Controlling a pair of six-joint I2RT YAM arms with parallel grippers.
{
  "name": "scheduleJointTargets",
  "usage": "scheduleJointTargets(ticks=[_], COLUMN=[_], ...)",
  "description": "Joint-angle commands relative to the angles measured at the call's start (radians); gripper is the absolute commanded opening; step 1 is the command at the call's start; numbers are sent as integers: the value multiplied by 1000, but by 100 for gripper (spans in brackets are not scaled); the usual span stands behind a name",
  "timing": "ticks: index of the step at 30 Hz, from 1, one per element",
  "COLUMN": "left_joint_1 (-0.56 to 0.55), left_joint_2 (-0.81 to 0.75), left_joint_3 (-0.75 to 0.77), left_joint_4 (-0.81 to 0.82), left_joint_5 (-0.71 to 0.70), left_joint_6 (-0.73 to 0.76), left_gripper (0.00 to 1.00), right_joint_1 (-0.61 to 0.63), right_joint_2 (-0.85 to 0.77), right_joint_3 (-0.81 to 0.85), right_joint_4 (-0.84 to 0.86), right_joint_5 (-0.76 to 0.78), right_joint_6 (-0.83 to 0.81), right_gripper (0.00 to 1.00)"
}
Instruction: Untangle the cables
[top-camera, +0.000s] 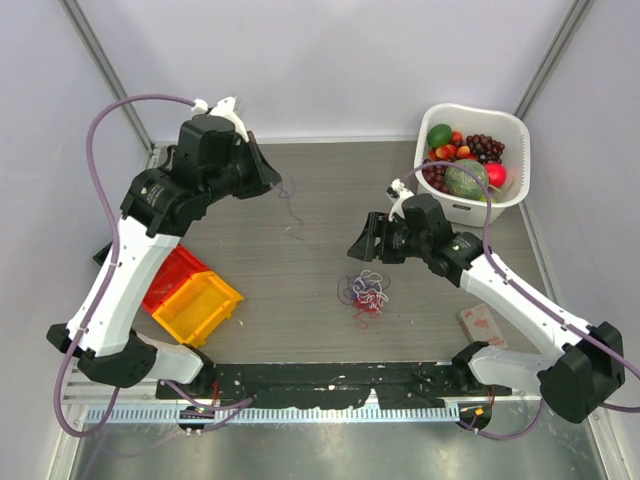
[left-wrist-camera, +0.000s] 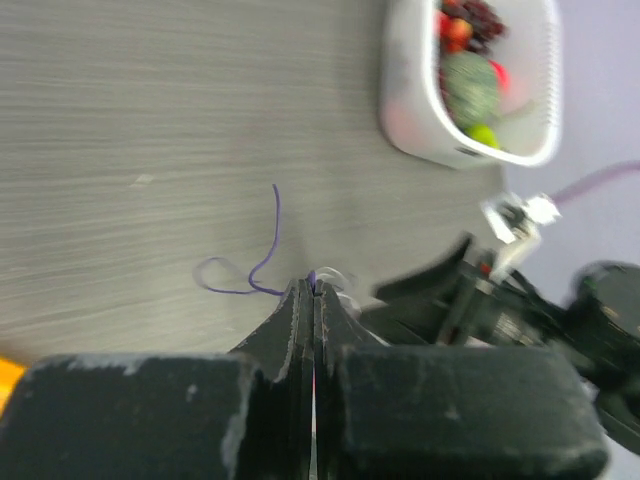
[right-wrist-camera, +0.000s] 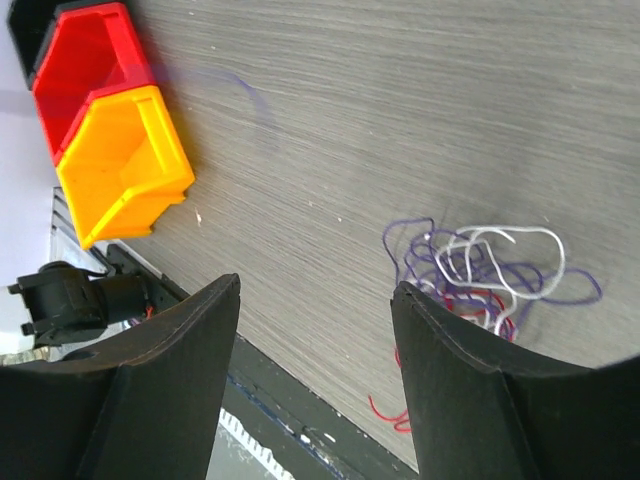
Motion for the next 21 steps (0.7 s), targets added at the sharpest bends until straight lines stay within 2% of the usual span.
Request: scheduleJointTargets(ticks=[1, 9, 16, 21], left_joint_1=[27, 70, 79, 79], left_joint_2=[-6, -93, -199, -285], left_joint_3=[83, 8, -80, -166], left_joint_4=[-193, -257, -287, -302], left_joint_5=[-306, -475, -509, -536], left_joint_6=[74, 65, 24, -21], left_gripper=[0, 0, 0, 0], right_joint_1=[1, 1, 0, 1], right_joint_2=[-81, -49, 41, 46], right_joint_3=[-18, 60, 178, 195], right_joint_4=[-60, -158, -255, -264], right_joint_5=[48, 51, 25, -5], right_joint_6=[3, -75, -202, -215], right_gripper=[67, 67, 67, 67])
